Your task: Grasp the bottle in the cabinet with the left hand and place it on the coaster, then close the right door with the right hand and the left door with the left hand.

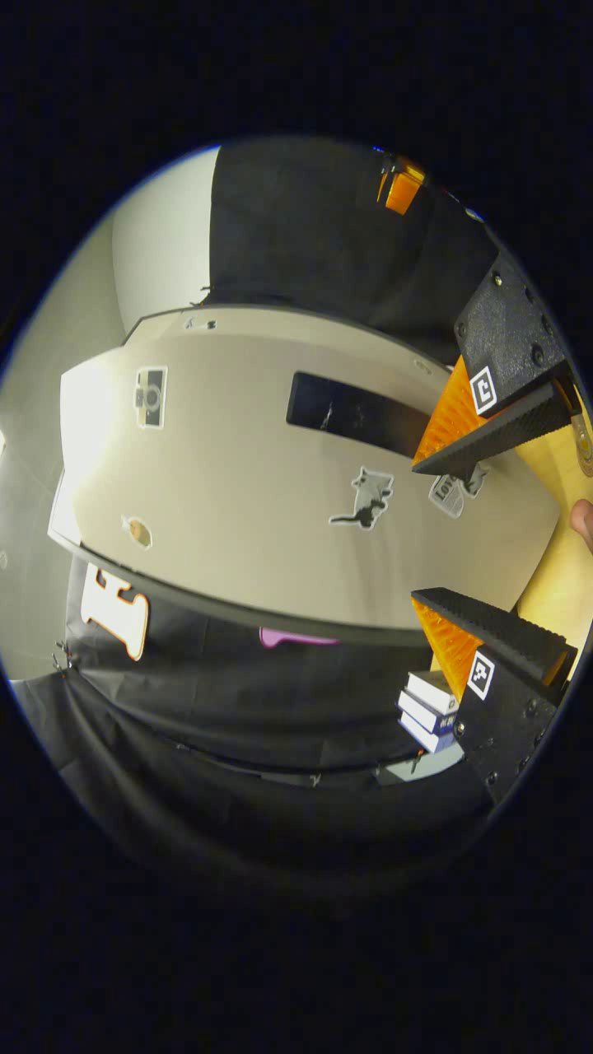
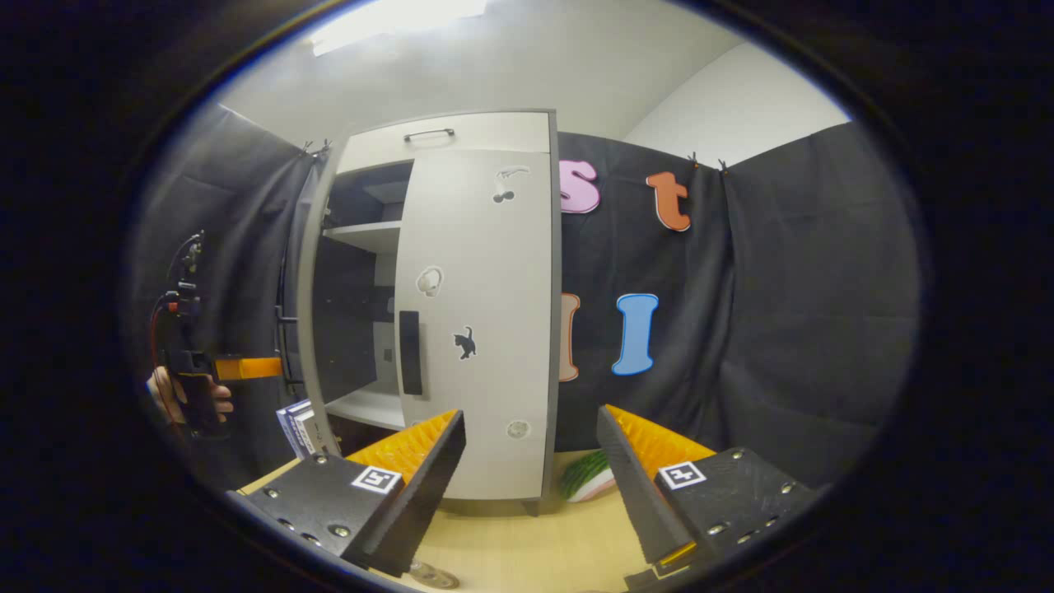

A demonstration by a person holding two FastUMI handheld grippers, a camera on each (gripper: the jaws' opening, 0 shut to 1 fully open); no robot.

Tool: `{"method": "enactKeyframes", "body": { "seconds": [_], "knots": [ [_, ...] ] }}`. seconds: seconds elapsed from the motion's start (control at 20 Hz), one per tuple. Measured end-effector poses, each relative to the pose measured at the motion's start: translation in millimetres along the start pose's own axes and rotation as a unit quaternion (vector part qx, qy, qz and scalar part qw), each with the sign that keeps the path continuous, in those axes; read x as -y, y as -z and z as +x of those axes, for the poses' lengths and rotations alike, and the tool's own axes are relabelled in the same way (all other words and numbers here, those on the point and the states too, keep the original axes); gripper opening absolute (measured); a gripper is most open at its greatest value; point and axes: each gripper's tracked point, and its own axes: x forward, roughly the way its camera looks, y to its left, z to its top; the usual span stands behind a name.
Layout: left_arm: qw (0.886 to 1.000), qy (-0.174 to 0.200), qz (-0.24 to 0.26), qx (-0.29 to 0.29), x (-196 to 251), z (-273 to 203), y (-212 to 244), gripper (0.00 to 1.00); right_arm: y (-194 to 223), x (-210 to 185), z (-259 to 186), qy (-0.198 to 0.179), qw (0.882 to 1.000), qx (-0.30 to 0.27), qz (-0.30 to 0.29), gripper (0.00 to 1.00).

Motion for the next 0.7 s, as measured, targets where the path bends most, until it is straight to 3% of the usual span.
{"method": "enactKeyframes", "body": {
  "seconds": [0.15,0.45,0.7],
  "knots": [
    [1.0,-0.017,0.023,-0.001,4.2,6.0,2.4,0.9,-2.8,14.2,-12.2,0.005,1.0,0.002,-0.006,0.96],
    [0.999,-0.023,0.021,-0.009,25.9,-5.3,11.1,0.9,3.2,40.9,-35.7,0.01,1.0,0.007,-0.007,0.96],
    [0.999,-0.002,0.03,0.011,66.8,-30.5,-3.9,0.9,29.9,55.0,-60.1,-0.004,1.0,-0.013,-0.004,0.96]
  ]
}}
